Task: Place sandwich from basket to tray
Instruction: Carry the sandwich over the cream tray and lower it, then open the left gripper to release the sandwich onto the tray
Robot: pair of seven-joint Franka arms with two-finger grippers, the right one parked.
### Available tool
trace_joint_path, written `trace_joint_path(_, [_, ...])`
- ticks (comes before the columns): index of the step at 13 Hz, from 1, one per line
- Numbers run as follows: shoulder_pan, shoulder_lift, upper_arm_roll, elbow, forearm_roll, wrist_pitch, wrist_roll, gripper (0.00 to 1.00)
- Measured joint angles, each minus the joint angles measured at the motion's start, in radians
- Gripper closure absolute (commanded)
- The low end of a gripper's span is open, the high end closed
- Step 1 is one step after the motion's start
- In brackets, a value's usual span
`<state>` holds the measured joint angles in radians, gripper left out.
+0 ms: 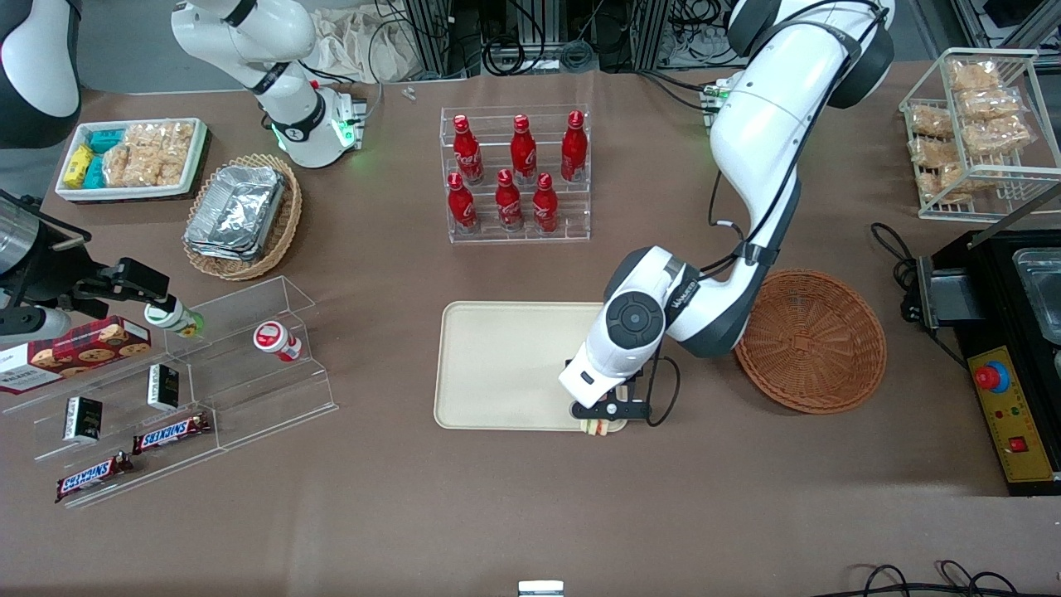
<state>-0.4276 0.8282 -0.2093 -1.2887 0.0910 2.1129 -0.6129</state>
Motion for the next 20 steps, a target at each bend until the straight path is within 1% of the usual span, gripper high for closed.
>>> trace_joint_path(3, [-0.012,0.016,0.0,0.0,-0.029,-0.004,-0.039,0.84])
trace_joint_path(7, [-0.012,0.023,0.001,-0.019,-0.032,-0.024,-0.066,0.77])
trace_joint_path(8, [-0.012,0.024,0.001,-0.024,-0.033,-0.025,-0.075,0.58])
trace_joint_path(9, [-0.012,0.024,0.001,-0.026,-0.033,-0.025,-0.088,0.03])
trace_joint_path(10, [-0.012,0.024,0.001,-0.027,-0.033,-0.025,-0.099,0.0])
trace_joint_path(14, [-0.011,0.023,0.003,-0.026,-0.033,-0.036,-0.109,0.0])
trace_joint_path(16, [-0.007,0.009,0.007,-0.018,-0.032,-0.074,-0.109,0.0])
trace_joint_path(18, [-0.003,-0.037,0.011,-0.006,-0.032,-0.138,-0.109,0.0])
trace_joint_path(20, [-0.004,-0.121,0.04,0.003,-0.032,-0.218,-0.11,0.0])
